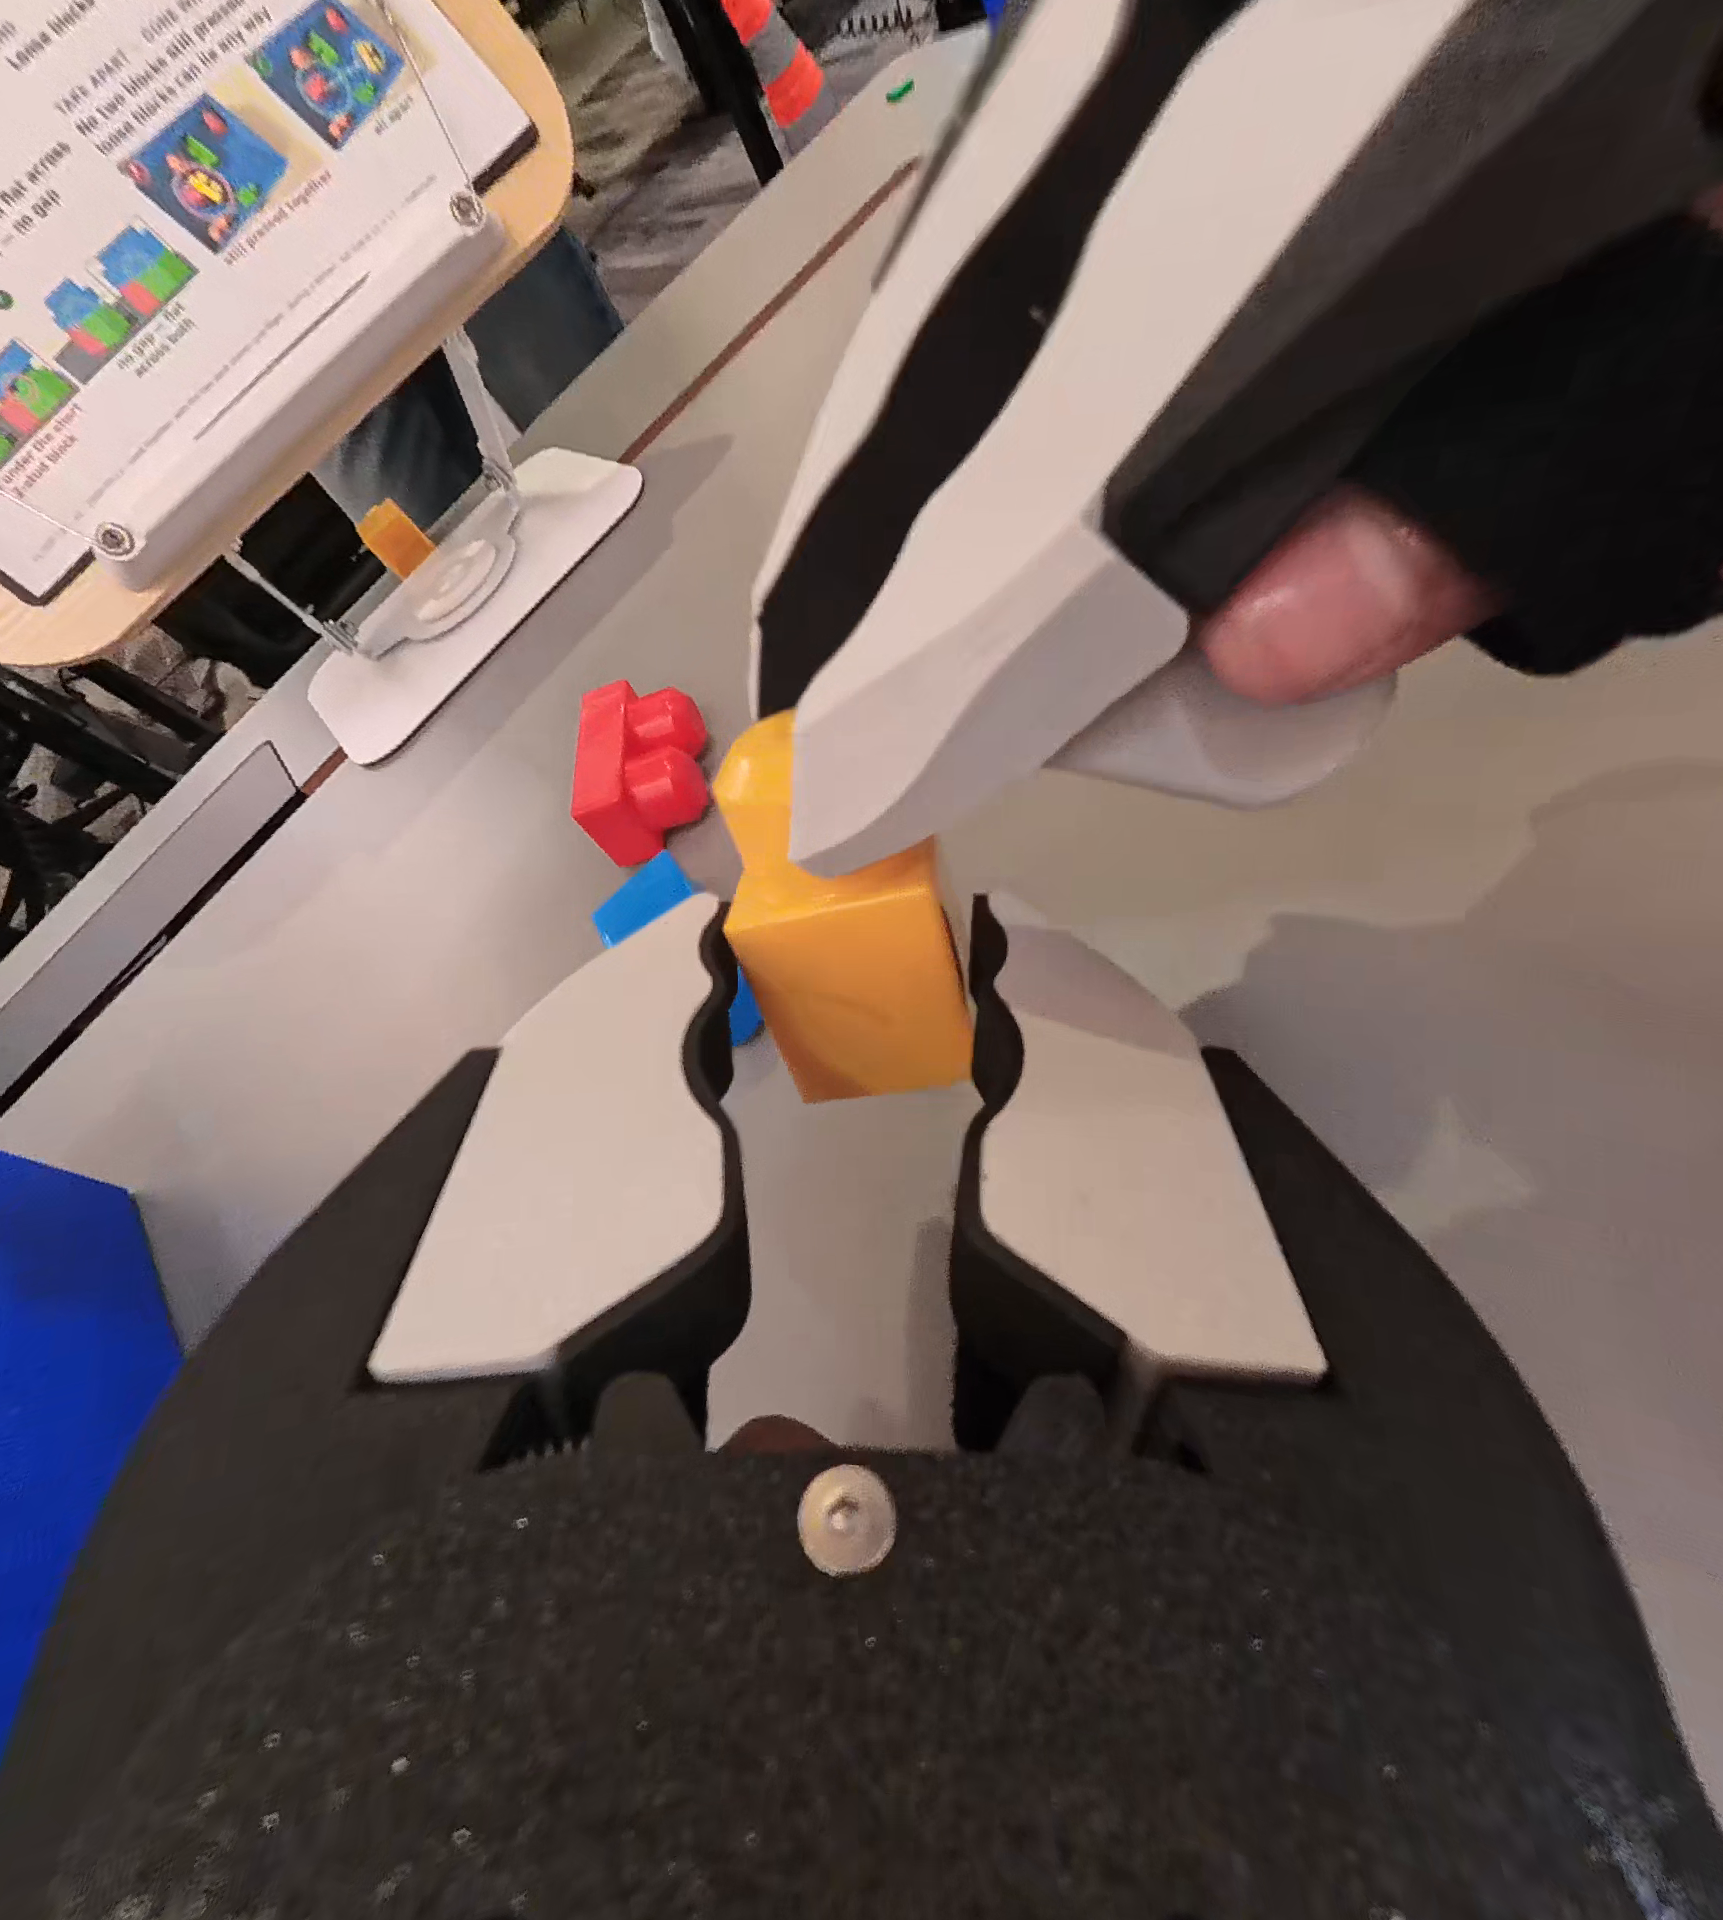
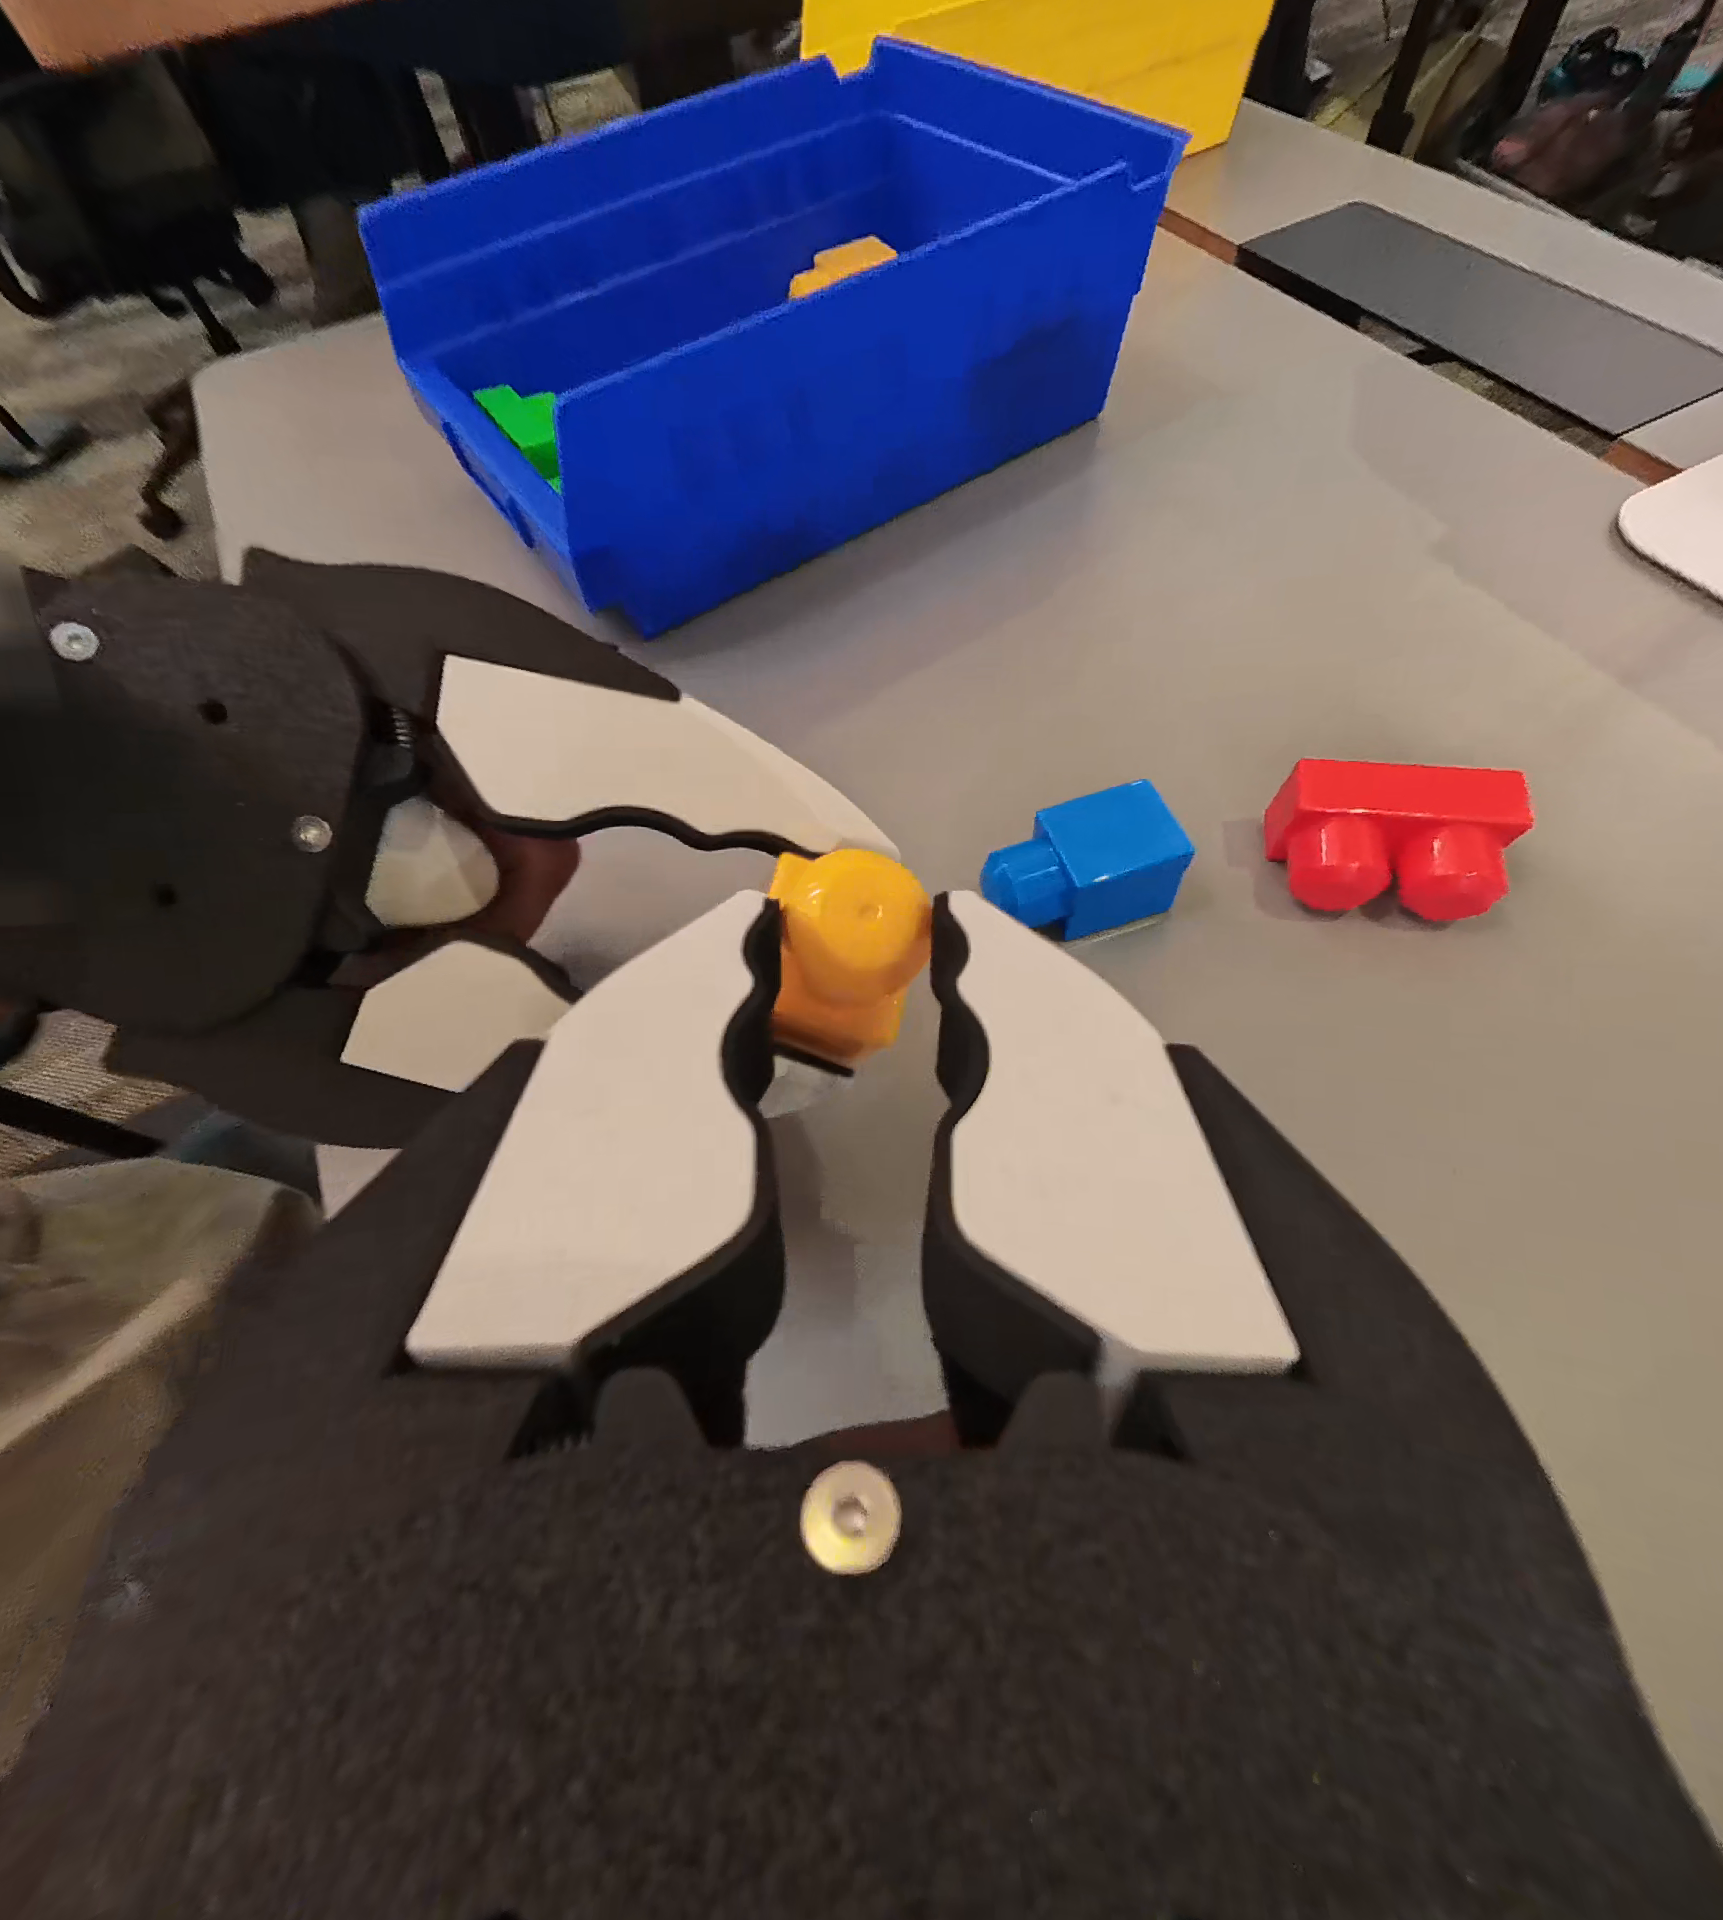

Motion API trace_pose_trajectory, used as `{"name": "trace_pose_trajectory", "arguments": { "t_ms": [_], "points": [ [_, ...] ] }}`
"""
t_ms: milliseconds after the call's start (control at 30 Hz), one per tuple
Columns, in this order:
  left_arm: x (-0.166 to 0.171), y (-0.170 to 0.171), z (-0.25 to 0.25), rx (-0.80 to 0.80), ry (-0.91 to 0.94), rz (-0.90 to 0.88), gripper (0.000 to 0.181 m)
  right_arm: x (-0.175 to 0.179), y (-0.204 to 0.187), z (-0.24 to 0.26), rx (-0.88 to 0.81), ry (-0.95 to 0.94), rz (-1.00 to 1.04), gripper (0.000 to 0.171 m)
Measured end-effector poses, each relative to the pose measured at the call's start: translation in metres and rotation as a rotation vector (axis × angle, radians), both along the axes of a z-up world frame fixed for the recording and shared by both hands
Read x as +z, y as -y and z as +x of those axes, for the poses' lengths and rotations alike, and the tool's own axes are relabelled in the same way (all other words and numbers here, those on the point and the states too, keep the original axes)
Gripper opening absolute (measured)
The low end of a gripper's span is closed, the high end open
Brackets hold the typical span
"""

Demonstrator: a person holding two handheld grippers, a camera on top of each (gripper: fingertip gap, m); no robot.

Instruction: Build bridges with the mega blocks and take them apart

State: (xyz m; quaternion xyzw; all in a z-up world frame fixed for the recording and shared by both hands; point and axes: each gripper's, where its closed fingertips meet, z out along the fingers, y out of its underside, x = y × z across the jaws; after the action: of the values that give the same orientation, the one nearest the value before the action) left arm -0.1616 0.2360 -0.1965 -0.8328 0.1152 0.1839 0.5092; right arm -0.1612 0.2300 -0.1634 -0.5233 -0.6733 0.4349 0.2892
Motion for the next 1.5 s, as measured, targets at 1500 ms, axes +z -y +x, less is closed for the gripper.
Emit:
{"name": "trace_pose_trajectory", "arguments": {
  "t_ms": [1500],
  "points": [
    [-0.058, -0.006, -0.127, 0.425, 0.209, -0.163, 0.042, -0.001, -0.040, 0.028, -0.068, -0.045, -0.019, 0.024]
  ]
}}
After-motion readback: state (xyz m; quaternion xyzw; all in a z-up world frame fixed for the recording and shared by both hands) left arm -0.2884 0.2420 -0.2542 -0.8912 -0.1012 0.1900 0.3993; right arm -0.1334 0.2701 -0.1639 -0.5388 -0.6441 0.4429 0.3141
